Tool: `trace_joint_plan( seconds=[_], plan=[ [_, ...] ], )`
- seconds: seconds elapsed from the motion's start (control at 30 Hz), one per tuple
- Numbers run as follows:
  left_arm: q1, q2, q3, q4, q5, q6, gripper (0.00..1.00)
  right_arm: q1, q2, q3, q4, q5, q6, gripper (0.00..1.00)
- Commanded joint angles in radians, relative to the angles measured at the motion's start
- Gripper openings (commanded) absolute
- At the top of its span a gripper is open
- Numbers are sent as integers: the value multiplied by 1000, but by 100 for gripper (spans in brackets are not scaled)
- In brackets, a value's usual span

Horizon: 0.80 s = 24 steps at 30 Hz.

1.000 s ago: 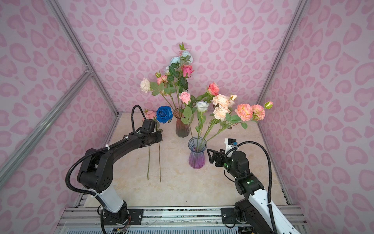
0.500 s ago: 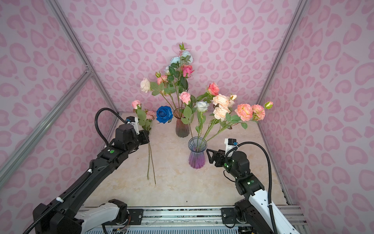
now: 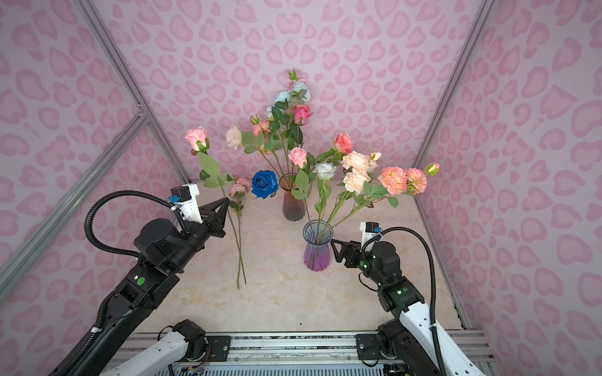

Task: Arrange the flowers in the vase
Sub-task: 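Carry the pink rose to the blue-purple vase and lower its stem in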

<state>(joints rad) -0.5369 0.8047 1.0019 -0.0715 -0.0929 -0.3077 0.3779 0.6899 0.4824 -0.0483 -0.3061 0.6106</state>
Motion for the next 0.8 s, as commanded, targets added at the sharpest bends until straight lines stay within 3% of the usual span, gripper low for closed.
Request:
trace_joint_plan(
  seconds=[0.0,0.3,0.6,0.77],
  plan=[
    [-41,-10,18,133,-7,85,4,2,-8,5,23,-3,-2,90],
    [-182,-18,48,230,1,132,3,2,-45,-10,-4,16,-14,90],
    [-407,221,210,343,-6,305,3,0,-43,7,-9,26,-23,90],
    [-446,354,238,511,27,363,3,-3,-65,12,-37,41,-37,91]
  ],
)
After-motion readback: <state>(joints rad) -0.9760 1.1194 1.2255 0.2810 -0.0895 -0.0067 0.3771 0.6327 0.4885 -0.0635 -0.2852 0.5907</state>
